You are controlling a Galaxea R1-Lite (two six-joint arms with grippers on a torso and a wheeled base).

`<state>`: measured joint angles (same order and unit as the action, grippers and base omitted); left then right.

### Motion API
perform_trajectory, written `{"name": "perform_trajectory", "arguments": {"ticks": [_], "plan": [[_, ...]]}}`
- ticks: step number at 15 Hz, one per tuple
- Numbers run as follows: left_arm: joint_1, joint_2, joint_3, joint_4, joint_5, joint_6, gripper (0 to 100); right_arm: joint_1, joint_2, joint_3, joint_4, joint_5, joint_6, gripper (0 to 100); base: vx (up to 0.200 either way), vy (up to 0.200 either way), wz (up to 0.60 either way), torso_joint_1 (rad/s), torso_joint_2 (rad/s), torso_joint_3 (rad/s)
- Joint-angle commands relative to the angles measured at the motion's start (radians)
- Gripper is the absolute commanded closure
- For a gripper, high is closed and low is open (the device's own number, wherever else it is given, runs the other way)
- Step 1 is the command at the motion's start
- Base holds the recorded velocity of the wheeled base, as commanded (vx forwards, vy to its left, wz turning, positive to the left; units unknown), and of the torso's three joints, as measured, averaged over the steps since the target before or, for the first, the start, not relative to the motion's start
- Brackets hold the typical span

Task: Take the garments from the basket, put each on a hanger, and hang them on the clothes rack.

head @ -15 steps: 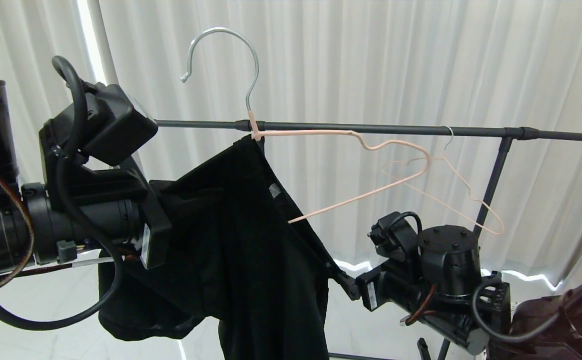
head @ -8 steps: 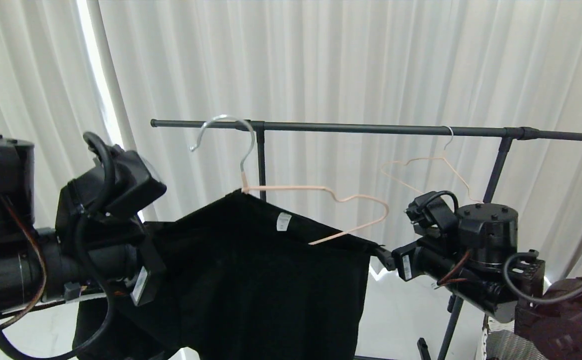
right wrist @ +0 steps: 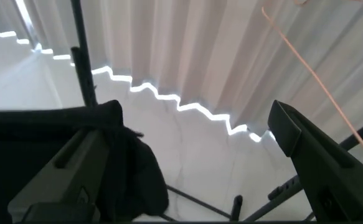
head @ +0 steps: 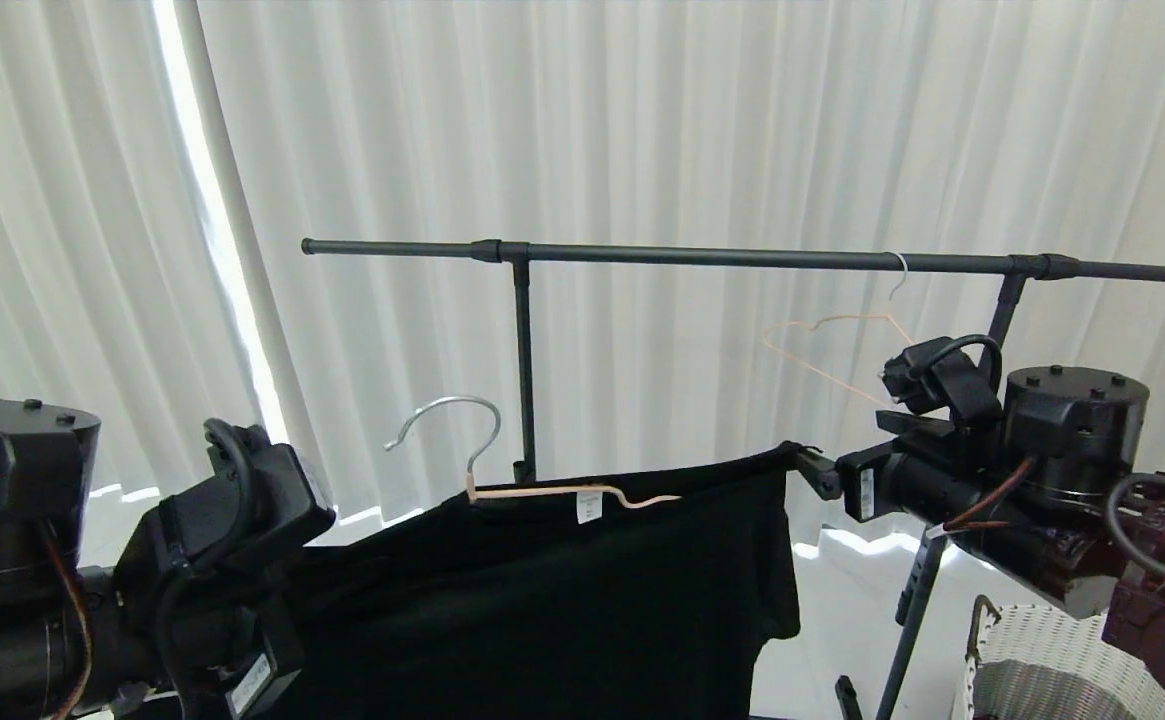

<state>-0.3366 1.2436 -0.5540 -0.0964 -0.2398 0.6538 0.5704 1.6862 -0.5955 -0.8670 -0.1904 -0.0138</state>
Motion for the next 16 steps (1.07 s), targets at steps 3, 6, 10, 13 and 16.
{"name": "perform_trajectory", "arguments": {"ticks": [3, 6, 10, 13, 16], "plan": [[-0.005, 0.08, -0.017, 0.001, 0.088, 0.02, 100, -0.014, -0.164, -0.023, 0.197, 0.177, 0.0, 0, 0.0, 0.0, 0.0, 0.0, 0.0, 0.0], [-0.036, 0.068, -0.02, 0.0, -0.019, -0.014, 100, -0.029, -0.177, -0.066, 0.25, 0.258, 0.0, 0, 0.0, 0.0, 0.0, 0.0, 0.0, 0.0], [0.013, 0.092, -0.004, 0.0, -0.006, -0.019, 100, -0.027, -0.227, -0.116, 0.408, 0.459, 0.002, 0, 0.0, 0.0, 0.0, 0.0, 0.0, 0.0], [0.028, 0.123, 0.0, 0.0, 0.06, -0.019, 100, -0.027, -0.267, -0.122, 0.477, 0.514, 0.003, 0, 0.0, 0.0, 0.0, 0.0, 0.0, 0.0], [0.018, 0.132, -0.003, 0.0, 0.028, -0.02, 100, -0.027, -0.261, -0.121, 0.477, 0.514, 0.002, 0, 0.0, 0.0, 0.0, 0.0, 0.0, 0.0]]}}
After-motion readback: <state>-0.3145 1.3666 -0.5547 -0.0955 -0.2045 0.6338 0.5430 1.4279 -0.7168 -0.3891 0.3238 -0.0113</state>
